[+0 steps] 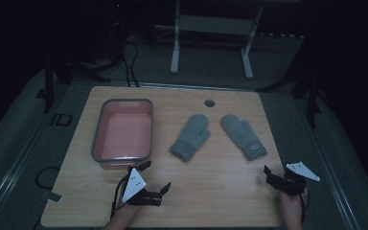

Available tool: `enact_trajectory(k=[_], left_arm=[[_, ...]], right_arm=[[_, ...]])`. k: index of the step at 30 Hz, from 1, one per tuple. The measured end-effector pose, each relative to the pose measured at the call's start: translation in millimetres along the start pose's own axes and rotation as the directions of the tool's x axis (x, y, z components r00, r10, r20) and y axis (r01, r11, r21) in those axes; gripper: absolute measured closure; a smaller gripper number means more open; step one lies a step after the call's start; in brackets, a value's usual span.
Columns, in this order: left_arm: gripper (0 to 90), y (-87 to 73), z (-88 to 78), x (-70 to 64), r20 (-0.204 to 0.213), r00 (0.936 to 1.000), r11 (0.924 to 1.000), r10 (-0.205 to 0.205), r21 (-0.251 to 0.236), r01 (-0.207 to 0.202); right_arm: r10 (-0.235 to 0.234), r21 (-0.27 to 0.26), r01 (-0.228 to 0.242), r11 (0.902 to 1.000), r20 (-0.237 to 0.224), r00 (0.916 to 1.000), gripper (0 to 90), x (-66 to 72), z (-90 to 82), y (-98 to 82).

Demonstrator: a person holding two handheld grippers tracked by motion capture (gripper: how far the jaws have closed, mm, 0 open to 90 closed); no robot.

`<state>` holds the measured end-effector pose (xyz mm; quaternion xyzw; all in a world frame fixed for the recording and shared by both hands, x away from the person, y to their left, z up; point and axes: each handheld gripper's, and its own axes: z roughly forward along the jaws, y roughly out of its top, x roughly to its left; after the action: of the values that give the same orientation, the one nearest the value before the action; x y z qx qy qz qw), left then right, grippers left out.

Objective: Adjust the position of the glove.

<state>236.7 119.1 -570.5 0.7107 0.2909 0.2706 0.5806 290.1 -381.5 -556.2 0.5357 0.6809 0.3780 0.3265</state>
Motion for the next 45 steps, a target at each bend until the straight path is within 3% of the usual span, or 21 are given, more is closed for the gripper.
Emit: enact_trajectory(k=[7, 15, 21, 23, 24, 26, 30, 33, 37, 41, 45], left_arm=[[1.0, -0.1, -0.3, 0.1, 0.003, 1.0, 1.0, 0.002, -0.001, -0.002], [1.0, -0.2, -0.5, -0.1, 0.009, 1.0, 1.0, 0.003, -0.002, -0.003], [1.0, -0.3, -0.8, 0.4, 0.009, 0.9999, 1.0, -0.006, -0.003, 0.006], [1.0, -0.3, -0.9, 0.6, 0.009, 0.9999, 1.0, -0.007, -0.004, 0.007], [1.0, -0.3, -0.9, 0.6, 0.009, 0.9999, 1.0, -0.006, -0.004, 0.006], [1.0, -0.3, -0.8, 0.3, 0.008, 1.0, 1.0, -0.005, -0.003, 0.005], [1.0, -0.3, -0.9, 0.8, 0.01, 0.9999, 0.9999, -0.013, -0.002, 0.013], [1.0, -0.2, -1.0, 1.0, 0.011, 0.9998, 0.9999, -0.014, 0.0, 0.014], [1.0, -0.2, -1.0, 1.3, 0.01, 0.9998, 0.9999, -0.017, 0.001, 0.017], [1.0, -0.2, -1.0, 1.2, 0.011, 0.9998, 0.9999, -0.016, 0.001, 0.016], [1.0, -0.2, -1.1, 1.1, 0.014, 0.9997, 0.9998, -0.018, 0.003, 0.018]], right_arm=[[-0.025, 0.022, 0.025, 0.9994, -0.032, 0.9992, 14.3, 4.6, -0.5, 7.4], [-0.06, 0.03, 0.062, 0.9976, -0.048, 0.997, 14.2, 9.3, -1.8, 28.2], [-0.066, 0.008, 0.068, 0.9977, -0.116, 0.991, 14.1, 7.2, 0.8, 54.2], [-0.047, -0.021, 0.046, 0.9987, -0.062, 0.997, 13.7, 10.3, 1.7, 63.5], [-0.038, -0.039, 0.036, 0.9986, -0.055, 0.9977, 13.8, 11.6, 2.1, 68.1], [-0.05, -0.049, 0.045, 0.9978, -0.1, 0.9938, 13.9, 14.4, 3.8, 77.6], [-0.112, -0.047, 0.108, 0.9931, -0.117, 0.9868, 14.2, 25.3, 9.7, 95.5], [-0.126, -0.047, 0.12, 0.9916, -0.158, 0.9793, 14.2, 33.3, 14.8, 107.8], [-0.132, -0.065, 0.12, 0.9906, -0.233, 0.9634, 14.2, 47.4, 22.8, 122.1], [-0.134, -0.046, 0.126, 0.991, -0.296, 0.9458, 13.3, 64.0, 35.2, 136.6], [-0.156, -0.03, 0.154, 0.9876, -0.318, 0.9353, 13.3, 79.9, 49.5, 149.2]])
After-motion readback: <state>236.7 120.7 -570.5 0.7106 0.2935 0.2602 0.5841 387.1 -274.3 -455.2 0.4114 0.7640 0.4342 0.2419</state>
